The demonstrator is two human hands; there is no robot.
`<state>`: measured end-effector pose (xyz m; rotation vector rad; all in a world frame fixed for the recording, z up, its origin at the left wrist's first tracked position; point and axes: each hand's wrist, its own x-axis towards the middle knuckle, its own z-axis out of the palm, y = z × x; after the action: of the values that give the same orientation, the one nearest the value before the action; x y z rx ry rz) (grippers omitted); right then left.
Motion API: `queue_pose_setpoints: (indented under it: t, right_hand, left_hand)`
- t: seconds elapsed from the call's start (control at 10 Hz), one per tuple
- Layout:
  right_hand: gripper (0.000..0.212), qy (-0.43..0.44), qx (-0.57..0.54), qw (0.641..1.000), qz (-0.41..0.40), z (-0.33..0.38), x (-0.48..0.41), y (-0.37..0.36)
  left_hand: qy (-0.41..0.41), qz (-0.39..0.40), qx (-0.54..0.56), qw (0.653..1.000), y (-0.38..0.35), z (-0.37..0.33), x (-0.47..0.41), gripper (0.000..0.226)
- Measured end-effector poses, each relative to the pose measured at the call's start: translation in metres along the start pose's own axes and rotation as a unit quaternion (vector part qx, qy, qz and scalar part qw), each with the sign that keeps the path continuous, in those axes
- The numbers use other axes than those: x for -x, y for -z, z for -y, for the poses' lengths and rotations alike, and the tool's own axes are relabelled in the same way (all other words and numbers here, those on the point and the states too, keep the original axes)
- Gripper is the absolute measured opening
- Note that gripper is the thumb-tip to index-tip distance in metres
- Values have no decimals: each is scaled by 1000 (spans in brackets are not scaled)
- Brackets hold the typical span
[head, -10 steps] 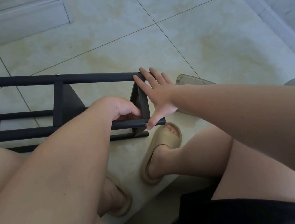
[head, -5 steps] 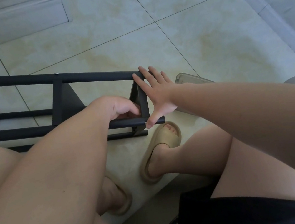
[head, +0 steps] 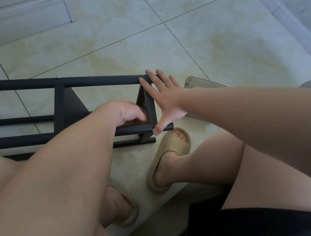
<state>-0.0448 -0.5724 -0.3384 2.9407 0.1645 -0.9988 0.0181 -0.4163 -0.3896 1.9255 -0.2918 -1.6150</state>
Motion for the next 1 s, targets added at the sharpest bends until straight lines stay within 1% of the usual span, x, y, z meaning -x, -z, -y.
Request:
queue_pose_setpoints:
  t: [0.2,0.4,0.5,0.6,0.9,1.0]
  right_hand:
    - [162,-1,5,1000,-2,0,0,0]
    - [162,0,2,1000,-6,1,0,-1]
    - [162,-2,6,1000,-6,1,0,-2]
    - [162,-1,5,1000,-7,-1,-1,-3]
    - [163,3,4,1000,-7,-1,-1,-4]
    - [163,3,6,1000,-8,-1,-2,-4]
  left_hand:
    - [-12,25,29,999,0,1,-2,22]
    - [22,53,57,997,5,7,-1,18]
    - [28,65,51,996,5,6,-2,17]
    - [15,66,58,996,2,3,-4,22]
    - [-2,43,44,998,3,9,-11,19]
    - [-3,40,48,998,2,10,-11,22]
